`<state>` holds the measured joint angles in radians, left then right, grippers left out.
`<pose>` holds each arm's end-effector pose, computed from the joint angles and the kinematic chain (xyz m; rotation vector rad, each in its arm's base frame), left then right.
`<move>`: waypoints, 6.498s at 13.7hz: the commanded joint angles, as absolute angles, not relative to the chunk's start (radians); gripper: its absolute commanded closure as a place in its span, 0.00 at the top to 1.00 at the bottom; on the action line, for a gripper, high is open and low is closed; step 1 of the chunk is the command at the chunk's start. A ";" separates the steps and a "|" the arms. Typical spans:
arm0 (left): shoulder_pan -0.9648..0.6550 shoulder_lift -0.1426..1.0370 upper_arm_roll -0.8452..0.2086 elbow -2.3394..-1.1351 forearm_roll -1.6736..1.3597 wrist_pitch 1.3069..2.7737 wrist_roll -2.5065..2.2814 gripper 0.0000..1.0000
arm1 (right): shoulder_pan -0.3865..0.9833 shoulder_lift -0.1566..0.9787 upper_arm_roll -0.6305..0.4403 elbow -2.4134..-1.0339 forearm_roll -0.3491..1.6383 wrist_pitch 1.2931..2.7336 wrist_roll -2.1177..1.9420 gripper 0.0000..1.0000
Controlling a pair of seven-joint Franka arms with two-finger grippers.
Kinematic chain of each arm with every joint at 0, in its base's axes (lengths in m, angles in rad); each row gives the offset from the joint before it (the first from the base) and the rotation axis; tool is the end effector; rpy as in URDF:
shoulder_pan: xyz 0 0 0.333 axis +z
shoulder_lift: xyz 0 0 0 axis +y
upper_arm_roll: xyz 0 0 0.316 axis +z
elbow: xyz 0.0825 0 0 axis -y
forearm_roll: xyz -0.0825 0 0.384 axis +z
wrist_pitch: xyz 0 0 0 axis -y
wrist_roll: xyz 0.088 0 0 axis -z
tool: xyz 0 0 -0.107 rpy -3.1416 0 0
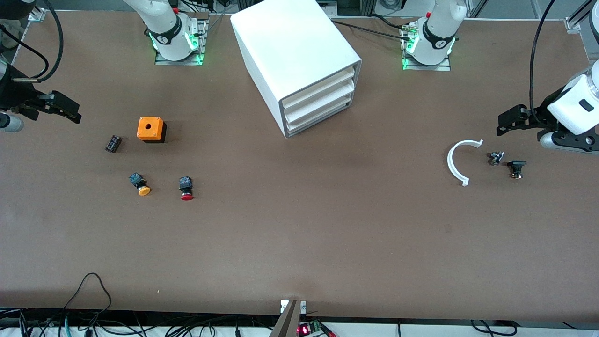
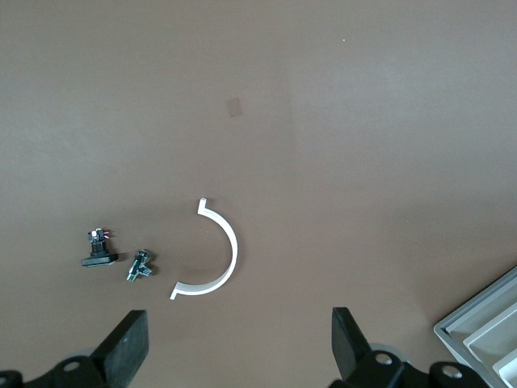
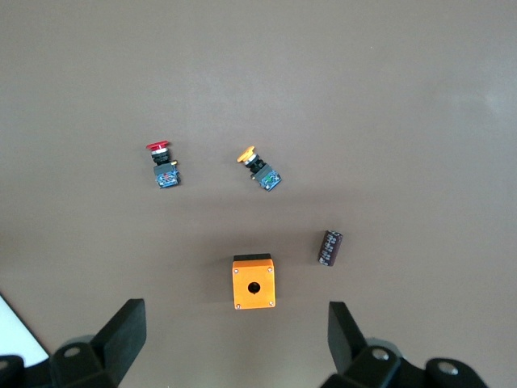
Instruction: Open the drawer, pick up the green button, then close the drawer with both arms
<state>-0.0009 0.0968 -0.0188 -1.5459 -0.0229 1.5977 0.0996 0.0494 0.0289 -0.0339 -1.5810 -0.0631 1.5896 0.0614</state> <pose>0.5845 -0.0134 0.5834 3.1089 -0.1838 -0.0685 0.5644 0.0024 0.6054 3.0759 -0.0678 -0.0274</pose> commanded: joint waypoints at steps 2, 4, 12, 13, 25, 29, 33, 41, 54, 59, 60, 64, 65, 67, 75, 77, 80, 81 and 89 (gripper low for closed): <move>-0.002 0.104 -0.012 -1.519 -0.041 1.575 0.121 1.00 | 0.041 -0.023 -0.031 -1.632 -0.052 1.615 0.058 1.00; -0.003 0.103 -0.015 -1.517 -0.041 1.575 0.112 1.00 | 0.041 -0.086 -0.031 -1.724 -0.054 1.679 0.058 1.00; -0.003 0.103 -0.015 -1.517 -0.044 1.575 0.118 1.00 | 0.041 -0.112 -0.032 -1.770 -0.054 1.718 0.058 1.00; -0.003 0.103 -0.018 -1.517 -0.044 1.574 0.120 1.00 | 0.041 -0.112 -0.032 -1.770 -0.052 1.717 0.058 1.00; 0.009 0.195 -0.020 -1.526 -0.209 1.603 0.123 1.00 | 0.041 -0.101 -0.046 -1.749 -0.049 1.692 0.002 1.00; -0.014 0.319 -0.028 -1.539 -0.241 1.609 0.124 1.00 | 0.041 -0.103 -0.046 -1.750 -0.049 1.687 -0.002 1.00; -0.031 0.423 -0.035 -1.604 -0.387 1.606 0.149 1.00 | 0.041 -0.107 -0.043 -1.758 -0.049 1.706 0.002 1.00; -0.109 0.564 -0.046 -1.853 -0.838 1.643 0.553 1.00 | 0.041 -0.138 -0.043 -1.801 -0.049 1.721 0.002 1.00; -0.248 0.658 -0.146 -2.069 -1.121 1.735 0.802 0.78 | 0.106 0.014 -0.032 -1.695 -0.049 1.720 0.003 1.00; -0.261 0.663 -0.178 -2.082 -1.124 1.764 0.802 0.00 | 0.170 0.054 -0.031 -1.678 -0.052 1.723 0.012 1.00; -0.261 0.663 -0.176 -2.080 -1.124 1.764 0.802 0.00 | 0.173 0.055 -0.031 -1.678 -0.051 1.724 0.005 1.00; -0.238 0.646 -0.106 -2.066 -1.118 1.764 0.790 0.00 | 0.172 0.055 -0.034 -1.669 -0.038 1.730 0.017 1.00; -0.233 0.641 -0.071 -2.040 -1.115 1.764 0.788 0.00 | 0.160 0.070 -0.044 -1.652 0.013 1.730 0.009 1.00; -0.221 0.640 -0.008 -1.993 -1.109 1.764 0.788 0.00 | 0.129 0.109 -0.075 -1.612 0.119 1.718 -0.023 1.00; -0.178 0.569 0.028 -1.965 -1.108 1.790 0.788 1.00 | 0.199 0.110 -0.025 -1.605 0.121 1.730 -0.074 1.00; -0.169 0.507 0.026 -1.964 -1.042 1.876 0.792 1.00 | 0.261 0.156 -0.020 -1.553 0.121 1.730 -0.080 1.00; -0.099 0.350 0.026 -1.973 -0.893 2.027 0.788 1.00 | 0.330 0.209 -0.018 -1.528 0.100 1.779 -0.081 1.00; -0.037 0.291 0.025 -1.974 -0.876 2.052 0.787 1.00 | 0.345 0.228 -0.018 -1.529 0.100 1.807 -0.081 1.00; 0.046 0.061 0.058 -1.883 -0.407 1.982 0.721 1.00 | 0.607 0.373 -0.018 -1.505 0.110 2.011 -0.190 1.00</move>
